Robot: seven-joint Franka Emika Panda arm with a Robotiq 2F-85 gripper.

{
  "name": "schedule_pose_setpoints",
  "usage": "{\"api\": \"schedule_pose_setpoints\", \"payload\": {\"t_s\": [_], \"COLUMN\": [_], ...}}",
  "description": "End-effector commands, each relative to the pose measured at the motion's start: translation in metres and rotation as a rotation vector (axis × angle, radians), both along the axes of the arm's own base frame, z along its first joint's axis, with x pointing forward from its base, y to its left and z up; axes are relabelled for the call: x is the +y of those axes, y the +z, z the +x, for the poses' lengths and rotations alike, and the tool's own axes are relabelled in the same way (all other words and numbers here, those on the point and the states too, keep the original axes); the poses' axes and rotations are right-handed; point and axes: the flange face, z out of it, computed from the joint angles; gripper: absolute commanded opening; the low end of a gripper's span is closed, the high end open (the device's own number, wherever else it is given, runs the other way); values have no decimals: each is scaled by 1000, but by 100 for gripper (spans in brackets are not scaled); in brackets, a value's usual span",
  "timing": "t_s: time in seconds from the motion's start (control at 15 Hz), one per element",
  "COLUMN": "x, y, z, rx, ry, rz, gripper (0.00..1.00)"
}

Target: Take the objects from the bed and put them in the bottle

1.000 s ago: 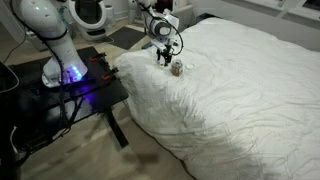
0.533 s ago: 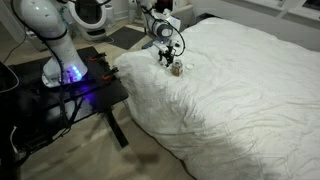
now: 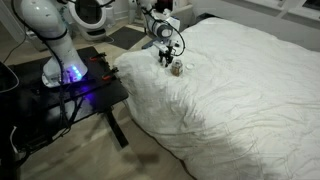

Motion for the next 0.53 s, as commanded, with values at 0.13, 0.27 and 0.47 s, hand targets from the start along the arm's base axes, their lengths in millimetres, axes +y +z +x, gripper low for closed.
{"api": "schedule_pose_setpoints", "payload": {"t_s": [0.13, 0.27, 0.47], "x": [7, 9, 11], "y": [7, 7, 5], "z": [-2, -3, -9], "rx": [16, 19, 37], "ry": [-3, -5, -11], "rz": [13, 19, 37], "gripper": [62, 50, 53]}}
